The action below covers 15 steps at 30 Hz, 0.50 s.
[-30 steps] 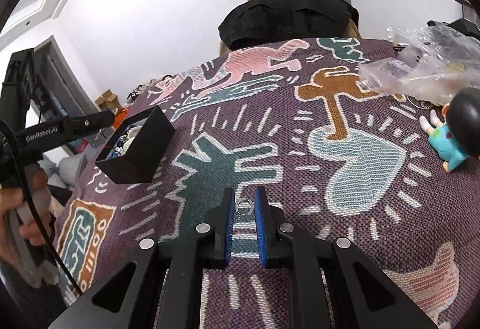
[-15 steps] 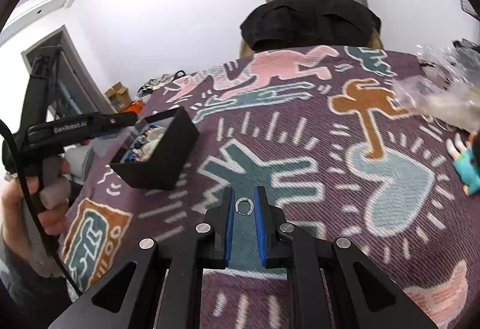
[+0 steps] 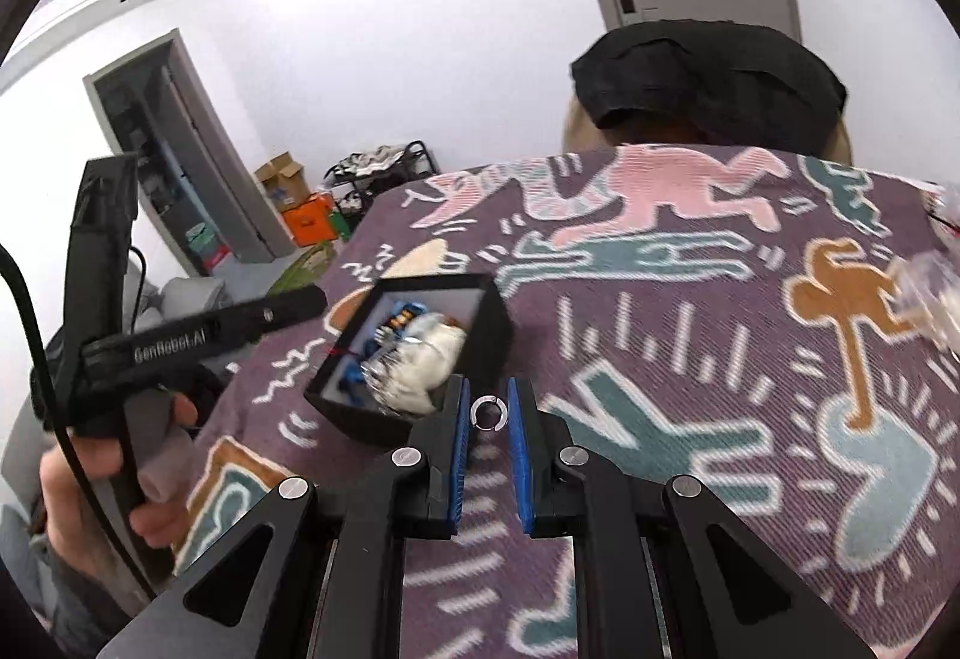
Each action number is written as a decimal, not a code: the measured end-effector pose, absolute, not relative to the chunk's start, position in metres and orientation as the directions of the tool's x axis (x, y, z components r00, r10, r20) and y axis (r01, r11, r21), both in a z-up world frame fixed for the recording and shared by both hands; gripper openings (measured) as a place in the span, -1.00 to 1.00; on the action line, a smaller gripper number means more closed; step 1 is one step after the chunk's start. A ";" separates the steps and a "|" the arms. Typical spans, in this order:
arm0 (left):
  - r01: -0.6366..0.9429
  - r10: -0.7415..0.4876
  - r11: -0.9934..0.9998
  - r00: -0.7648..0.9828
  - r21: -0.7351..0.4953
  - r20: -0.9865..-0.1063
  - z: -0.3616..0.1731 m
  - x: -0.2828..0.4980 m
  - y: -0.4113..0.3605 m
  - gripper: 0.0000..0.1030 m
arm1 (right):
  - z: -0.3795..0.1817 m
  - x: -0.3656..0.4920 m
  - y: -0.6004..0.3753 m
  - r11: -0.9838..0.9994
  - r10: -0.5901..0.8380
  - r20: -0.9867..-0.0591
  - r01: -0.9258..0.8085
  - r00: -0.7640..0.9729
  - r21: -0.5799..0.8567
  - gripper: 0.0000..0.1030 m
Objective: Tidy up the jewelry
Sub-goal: 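Drop the hoop into the box with left tool while right tool drops the small ring in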
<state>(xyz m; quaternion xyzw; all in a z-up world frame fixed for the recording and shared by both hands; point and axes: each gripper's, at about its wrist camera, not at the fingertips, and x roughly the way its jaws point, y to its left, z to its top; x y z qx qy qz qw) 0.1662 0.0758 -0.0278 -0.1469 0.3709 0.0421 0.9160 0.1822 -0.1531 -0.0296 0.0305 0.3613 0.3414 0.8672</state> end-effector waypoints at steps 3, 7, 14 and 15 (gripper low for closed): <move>-0.196 -0.031 0.949 0.724 -0.248 -0.689 -0.028 0.161 0.085 0.59 | -0.027 0.188 -0.134 0.748 0.628 -0.613 -0.590 0.479 0.305 -0.73; -0.204 -0.034 0.943 0.728 -0.264 -0.685 -0.029 0.155 0.096 0.60 | -0.028 0.197 -0.112 0.729 0.639 -0.630 -0.609 0.441 0.313 -0.73; -0.221 -0.041 0.930 0.731 -0.293 -0.681 -0.032 0.149 0.111 0.60 | -0.034 0.210 -0.081 0.703 0.653 -0.655 -0.625 0.379 0.339 -0.73; -0.224 -0.043 0.928 0.731 -0.299 -0.681 -0.032 0.148 0.114 0.60 | -0.036 0.213 -0.078 0.702 0.655 -0.657 -0.623 0.373 0.346 -0.72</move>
